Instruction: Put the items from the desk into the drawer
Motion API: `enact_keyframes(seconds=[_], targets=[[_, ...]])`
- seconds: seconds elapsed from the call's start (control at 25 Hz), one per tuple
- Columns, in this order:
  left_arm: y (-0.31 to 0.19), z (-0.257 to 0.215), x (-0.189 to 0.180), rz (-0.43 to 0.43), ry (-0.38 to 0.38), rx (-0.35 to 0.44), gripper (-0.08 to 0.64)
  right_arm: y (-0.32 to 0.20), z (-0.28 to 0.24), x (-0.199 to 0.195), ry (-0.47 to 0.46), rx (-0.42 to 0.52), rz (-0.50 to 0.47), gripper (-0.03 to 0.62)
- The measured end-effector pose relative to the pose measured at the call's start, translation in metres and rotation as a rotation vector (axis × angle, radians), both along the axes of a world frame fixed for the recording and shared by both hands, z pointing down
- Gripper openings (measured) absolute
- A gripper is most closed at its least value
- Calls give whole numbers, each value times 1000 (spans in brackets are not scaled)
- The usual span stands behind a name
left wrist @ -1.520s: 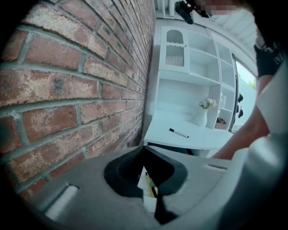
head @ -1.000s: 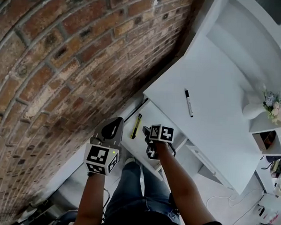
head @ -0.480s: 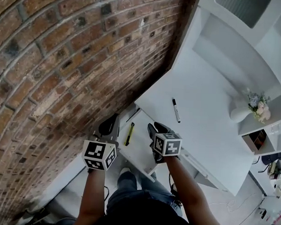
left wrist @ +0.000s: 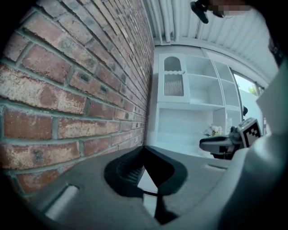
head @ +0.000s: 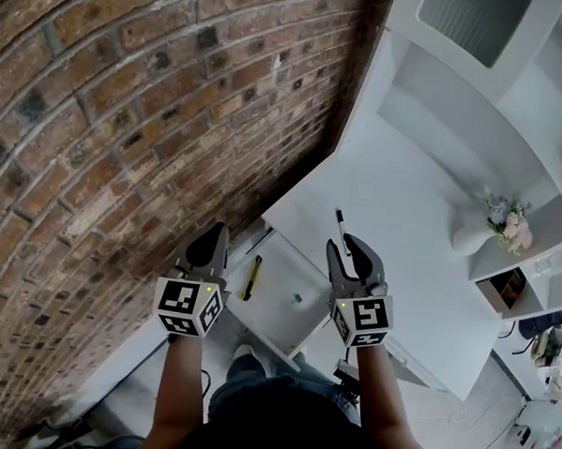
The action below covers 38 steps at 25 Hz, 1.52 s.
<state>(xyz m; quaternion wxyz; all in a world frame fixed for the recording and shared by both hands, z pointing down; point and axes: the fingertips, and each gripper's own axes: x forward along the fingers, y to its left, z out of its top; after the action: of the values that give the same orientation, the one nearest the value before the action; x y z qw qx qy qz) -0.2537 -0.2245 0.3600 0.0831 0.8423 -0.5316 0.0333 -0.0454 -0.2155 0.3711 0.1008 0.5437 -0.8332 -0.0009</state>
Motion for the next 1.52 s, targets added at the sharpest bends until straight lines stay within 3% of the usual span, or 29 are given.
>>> enact_keyframes(seconds=[0.12, 0.28, 0.52, 1.12, 1.28, 1.52], targets=[[-2, -2, 0, -9, 5, 14, 2, 0, -21, 28, 12, 101, 73, 124], [-6, 0, 1, -25, 2, 17, 2, -11, -11, 52, 39, 85, 108, 127], [-10, 11, 6, -56, -19, -15, 2, -45, 63, 72, 61, -183, 95, 149], [-4, 37, 13, -139, -72, -93, 2, -109, 235, 105, 114, -726, 120, 144], [1, 41, 9, -158, -76, -105, 2, -109, 253, 104, 151, -808, 125, 121], [4, 41, 2, -164, -73, -108, 2, -108, 252, 105, 56, -851, 176, 83]])
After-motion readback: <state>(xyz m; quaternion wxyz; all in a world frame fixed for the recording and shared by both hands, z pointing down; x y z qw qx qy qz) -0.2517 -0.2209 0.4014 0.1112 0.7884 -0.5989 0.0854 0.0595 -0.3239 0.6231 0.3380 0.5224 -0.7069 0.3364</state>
